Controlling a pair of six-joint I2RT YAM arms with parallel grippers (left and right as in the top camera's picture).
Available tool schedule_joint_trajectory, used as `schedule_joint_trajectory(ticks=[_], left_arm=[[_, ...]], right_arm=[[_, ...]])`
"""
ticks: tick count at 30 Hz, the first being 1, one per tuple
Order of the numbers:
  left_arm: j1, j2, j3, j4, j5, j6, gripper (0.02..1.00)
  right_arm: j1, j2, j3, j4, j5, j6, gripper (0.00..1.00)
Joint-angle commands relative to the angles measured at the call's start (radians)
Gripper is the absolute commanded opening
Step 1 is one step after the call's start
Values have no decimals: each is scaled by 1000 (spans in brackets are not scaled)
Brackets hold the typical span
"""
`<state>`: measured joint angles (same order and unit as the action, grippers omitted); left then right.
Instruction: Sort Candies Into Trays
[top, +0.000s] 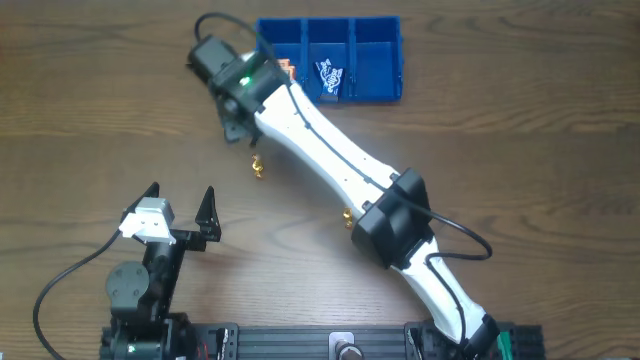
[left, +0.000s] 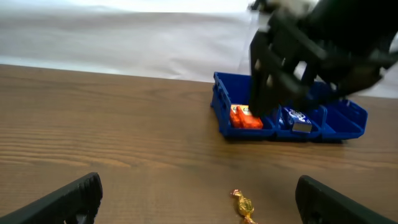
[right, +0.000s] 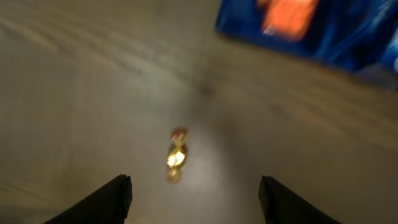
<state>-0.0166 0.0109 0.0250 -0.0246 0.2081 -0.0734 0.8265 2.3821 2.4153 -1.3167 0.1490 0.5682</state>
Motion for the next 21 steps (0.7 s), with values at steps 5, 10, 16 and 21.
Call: schedule_joint_trajectory(ticks=[5,10,16,21], left_arm=[[4,-6,-20,-31,18,6,998],[4,-6,-20,-31,18,7,998],[4,-6,-20,-31,18,6,998],[4,-6,-20,-31,18,7,996]], right_arm=[[23,66,-166,92,-51,98,676],[31,122,-167,138,-63,98,673],[34,150,-167,148,-70,103,636],[30,151,-170,139,-70,117,570]])
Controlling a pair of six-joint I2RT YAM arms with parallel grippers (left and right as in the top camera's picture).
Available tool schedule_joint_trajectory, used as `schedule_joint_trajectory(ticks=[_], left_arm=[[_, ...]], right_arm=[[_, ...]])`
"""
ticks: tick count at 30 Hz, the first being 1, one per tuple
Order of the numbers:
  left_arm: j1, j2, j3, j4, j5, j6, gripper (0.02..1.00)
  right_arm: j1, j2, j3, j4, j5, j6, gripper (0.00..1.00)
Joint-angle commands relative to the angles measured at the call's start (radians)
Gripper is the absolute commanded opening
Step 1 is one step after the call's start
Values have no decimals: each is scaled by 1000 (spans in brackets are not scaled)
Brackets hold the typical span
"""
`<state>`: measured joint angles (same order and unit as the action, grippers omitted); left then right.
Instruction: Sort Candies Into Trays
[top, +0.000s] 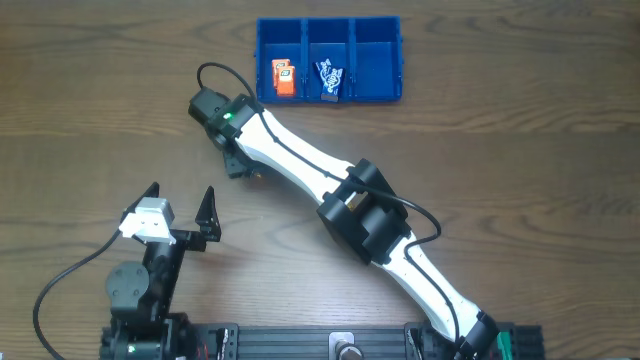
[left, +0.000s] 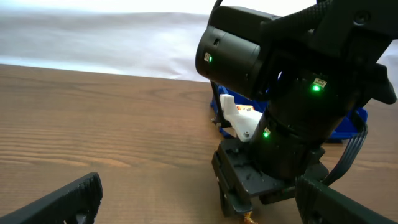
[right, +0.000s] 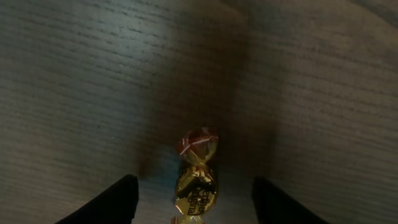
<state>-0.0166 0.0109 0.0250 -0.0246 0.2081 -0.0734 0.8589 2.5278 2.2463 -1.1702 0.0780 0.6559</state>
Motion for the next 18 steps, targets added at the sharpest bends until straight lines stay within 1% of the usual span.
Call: schedule_joint_trajectory(ticks=[1,6,8,10,11,14,18], left_arm=[[4,-6,-20,-31,18,7,996],[4,-6,-20,-31,18,7,996],[4,-6,-20,-31,18,7,998],[4,-6,-20,-31,18,7,996],[4,-6,-20,-31,18,7,998],[4,-6,-20,-31,18,7,998],[4,-6,-20,-31,18,7,996]], right_arm=[[-4,6,-4,-10,2,38,560],[-4,23,-5,-12,2,55,544],[-3,24,-5,-11,1,56,500],[-3,24,-5,-8,1,56,432],[-4,24,-4,-8,2,59,360],[-4,26,-5,-5,2,60,327],[-4,27,-5,2,1,63,253]])
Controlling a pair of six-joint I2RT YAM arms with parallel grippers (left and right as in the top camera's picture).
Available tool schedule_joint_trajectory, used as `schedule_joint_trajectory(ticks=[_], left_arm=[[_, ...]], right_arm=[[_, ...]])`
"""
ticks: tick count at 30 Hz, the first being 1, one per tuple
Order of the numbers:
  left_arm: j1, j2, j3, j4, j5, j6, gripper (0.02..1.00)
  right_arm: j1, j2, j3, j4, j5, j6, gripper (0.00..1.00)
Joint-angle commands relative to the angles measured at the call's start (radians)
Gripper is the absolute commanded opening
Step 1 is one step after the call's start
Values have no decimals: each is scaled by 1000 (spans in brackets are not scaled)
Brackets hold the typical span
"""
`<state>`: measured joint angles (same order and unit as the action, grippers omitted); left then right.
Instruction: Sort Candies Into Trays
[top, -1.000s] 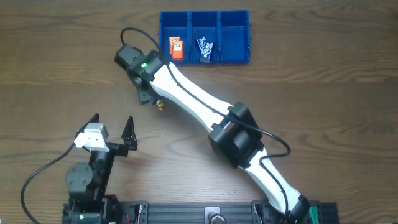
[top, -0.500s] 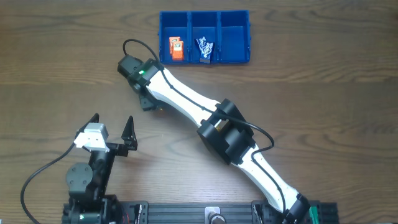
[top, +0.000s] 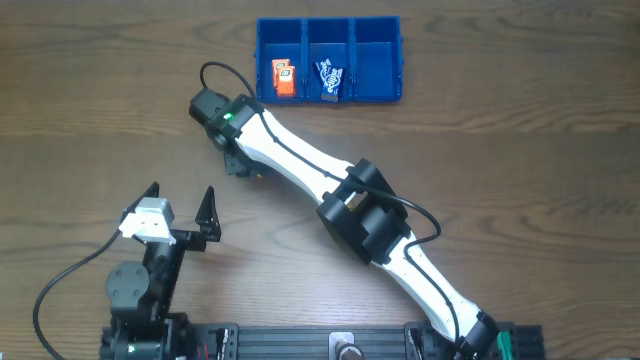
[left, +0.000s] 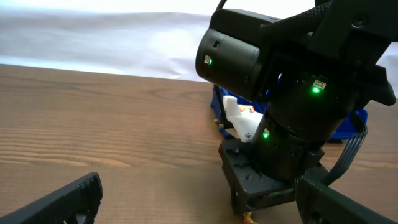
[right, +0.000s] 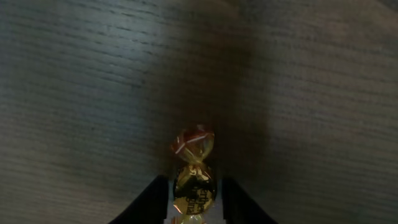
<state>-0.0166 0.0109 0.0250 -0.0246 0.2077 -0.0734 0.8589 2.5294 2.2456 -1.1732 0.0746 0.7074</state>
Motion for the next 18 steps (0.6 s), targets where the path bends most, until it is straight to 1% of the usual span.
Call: schedule_joint_trajectory(ticks=[1,9,18], left_arm=[[4,-6,-20,-31,18,6,996],[4,-6,-20,-31,18,7,998],[4,-6,-20,-31,18,7,998]], right_arm=[[-4,26,-3,6,5,11,242],[-4,26,-3,6,5,23,167],[-17,4,12,-24,7,19,148]])
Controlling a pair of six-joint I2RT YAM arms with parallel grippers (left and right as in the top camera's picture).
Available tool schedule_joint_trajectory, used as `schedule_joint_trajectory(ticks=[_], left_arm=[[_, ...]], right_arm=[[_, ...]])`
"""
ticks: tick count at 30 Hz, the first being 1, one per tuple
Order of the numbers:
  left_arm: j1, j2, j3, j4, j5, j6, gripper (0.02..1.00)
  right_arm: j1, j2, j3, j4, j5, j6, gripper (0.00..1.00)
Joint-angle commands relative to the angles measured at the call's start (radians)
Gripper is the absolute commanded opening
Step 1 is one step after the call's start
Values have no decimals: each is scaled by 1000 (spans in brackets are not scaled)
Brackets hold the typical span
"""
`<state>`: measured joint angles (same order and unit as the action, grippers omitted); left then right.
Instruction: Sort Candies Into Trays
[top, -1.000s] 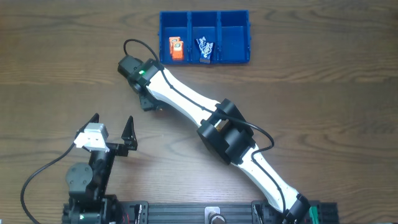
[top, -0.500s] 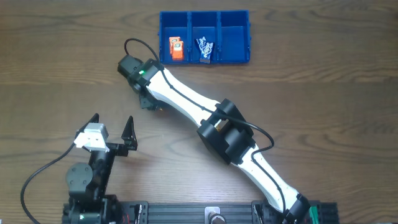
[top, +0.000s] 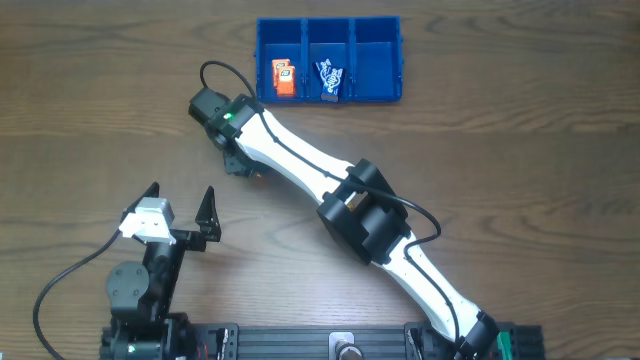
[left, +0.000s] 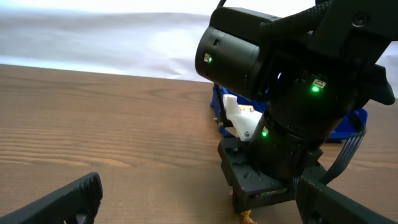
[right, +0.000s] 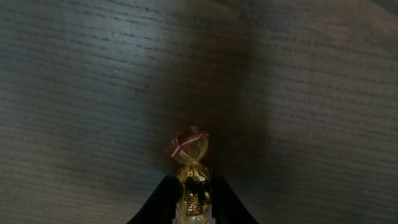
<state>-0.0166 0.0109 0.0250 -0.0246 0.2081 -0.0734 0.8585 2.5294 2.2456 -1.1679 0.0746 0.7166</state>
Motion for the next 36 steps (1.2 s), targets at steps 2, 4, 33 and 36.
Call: schedule_joint_trajectory(ticks=[2,4,33,36], left_arm=[[4,-6,-20,-31,18,7,998],[4,-6,-20,-31,18,7,998],[4,-6,-20,-31,18,7,998],[4,-6,-20,-31,18,7,998]], right_arm=[[-34,-39,15,-51,28,-3,148],[-56,-96,15,-70,50,-15,148],[-540,-188,39,80,160,-326,169],[-541,-173,39,79,159,-326,198]])
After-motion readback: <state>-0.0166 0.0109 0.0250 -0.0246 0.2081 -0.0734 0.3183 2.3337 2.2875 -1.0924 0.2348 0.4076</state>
